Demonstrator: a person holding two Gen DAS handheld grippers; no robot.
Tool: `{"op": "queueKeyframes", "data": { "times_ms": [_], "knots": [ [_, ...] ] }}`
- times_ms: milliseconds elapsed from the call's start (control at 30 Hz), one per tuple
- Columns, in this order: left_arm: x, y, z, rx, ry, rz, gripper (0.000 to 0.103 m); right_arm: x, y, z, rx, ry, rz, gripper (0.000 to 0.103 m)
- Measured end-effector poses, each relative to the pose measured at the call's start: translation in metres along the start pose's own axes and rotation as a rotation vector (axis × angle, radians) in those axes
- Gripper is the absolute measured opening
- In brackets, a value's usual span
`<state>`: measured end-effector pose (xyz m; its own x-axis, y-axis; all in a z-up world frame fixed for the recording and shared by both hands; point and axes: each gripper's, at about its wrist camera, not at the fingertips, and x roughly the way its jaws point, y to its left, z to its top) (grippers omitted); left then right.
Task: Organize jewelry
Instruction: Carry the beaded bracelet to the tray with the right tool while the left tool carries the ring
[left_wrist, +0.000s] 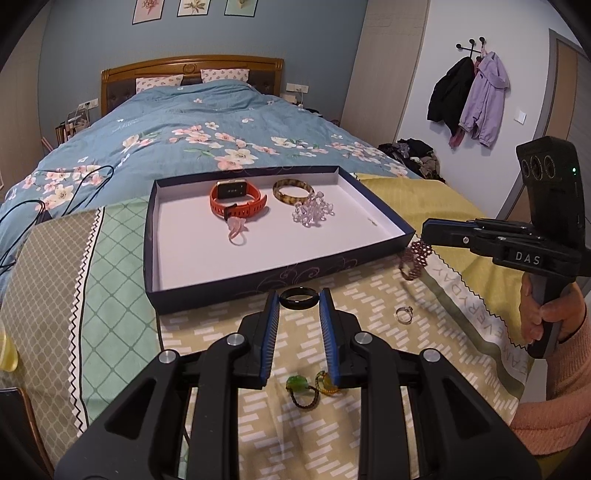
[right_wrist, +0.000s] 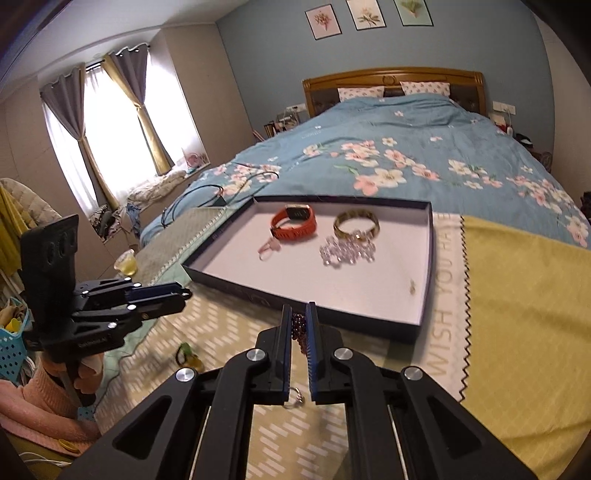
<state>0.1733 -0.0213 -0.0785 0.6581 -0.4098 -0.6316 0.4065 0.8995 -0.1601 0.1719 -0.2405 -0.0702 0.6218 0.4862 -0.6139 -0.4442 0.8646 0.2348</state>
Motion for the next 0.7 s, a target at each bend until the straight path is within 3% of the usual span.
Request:
{"op": "queueKeyframes", "data": {
  "times_ms": [700],
  "knots": [
    [0.001, -0.002, 0.019, 0.011, -0.040, 0.026, 0.023, 0.005, 0.007, 0.029, -0.029, -0.053, 0.026, 0.006]
  ]
}}
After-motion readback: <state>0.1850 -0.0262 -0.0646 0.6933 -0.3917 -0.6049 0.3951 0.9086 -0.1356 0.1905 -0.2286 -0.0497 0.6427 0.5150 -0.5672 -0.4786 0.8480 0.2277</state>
